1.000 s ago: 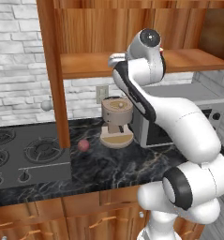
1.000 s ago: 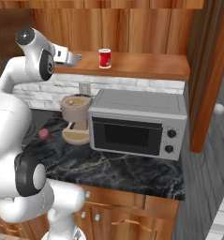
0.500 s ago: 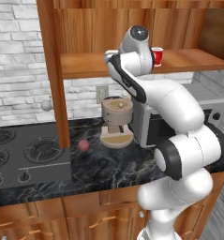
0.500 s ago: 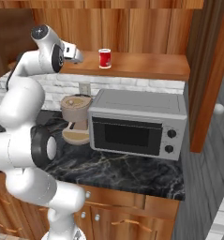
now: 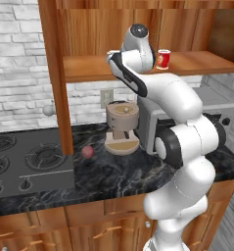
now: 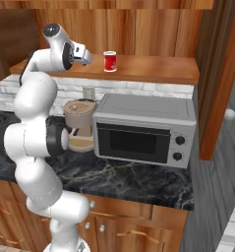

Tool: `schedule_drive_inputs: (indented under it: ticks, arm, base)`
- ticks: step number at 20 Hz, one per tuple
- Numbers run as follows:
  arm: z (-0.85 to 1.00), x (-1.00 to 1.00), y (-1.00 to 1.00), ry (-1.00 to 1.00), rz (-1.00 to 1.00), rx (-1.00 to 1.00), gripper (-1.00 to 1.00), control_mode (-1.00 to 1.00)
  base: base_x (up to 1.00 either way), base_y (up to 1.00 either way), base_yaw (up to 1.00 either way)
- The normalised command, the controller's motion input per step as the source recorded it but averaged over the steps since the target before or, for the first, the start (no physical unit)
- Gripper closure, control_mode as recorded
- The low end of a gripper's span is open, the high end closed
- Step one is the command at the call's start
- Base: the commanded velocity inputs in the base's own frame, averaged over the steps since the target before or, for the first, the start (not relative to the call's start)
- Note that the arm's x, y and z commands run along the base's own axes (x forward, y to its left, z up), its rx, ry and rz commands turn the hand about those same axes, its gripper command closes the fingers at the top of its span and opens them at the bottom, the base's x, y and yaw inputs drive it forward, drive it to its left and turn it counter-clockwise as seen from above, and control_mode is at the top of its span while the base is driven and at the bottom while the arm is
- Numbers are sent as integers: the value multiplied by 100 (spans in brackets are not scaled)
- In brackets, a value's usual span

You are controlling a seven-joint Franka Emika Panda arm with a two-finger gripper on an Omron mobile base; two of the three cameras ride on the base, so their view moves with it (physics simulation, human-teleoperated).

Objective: Restock the canned food cabinet by taking the new fresh canned food from the counter and placing it in the cabinet. Then, take the old canned food from the cabinet and place it on the counter.

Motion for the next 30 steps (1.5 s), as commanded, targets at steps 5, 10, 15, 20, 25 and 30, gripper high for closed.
schedule_drive_inputs:
  ticks: [5,10,15,20,25,30]
  arm:
    - [-20,47,6,0,0,-2,-100,-100]
    - [-11,48,14,0,0,-5,-100,-100]
    - [-26,35,1,0,0,-6,100,-100]
    - [-21,3,-4,0,0,0,100,-100]
    - [1,-86,-7,-21,9,0,100,-100]
    - [36,-100,-12,-37,16,5,100,-100]
  base:
    - [0,0,0]
    - [0,0,0]
    - [0,0,0]
    - [0,0,0]
    - [0,0,0]
    - [0,0,0]
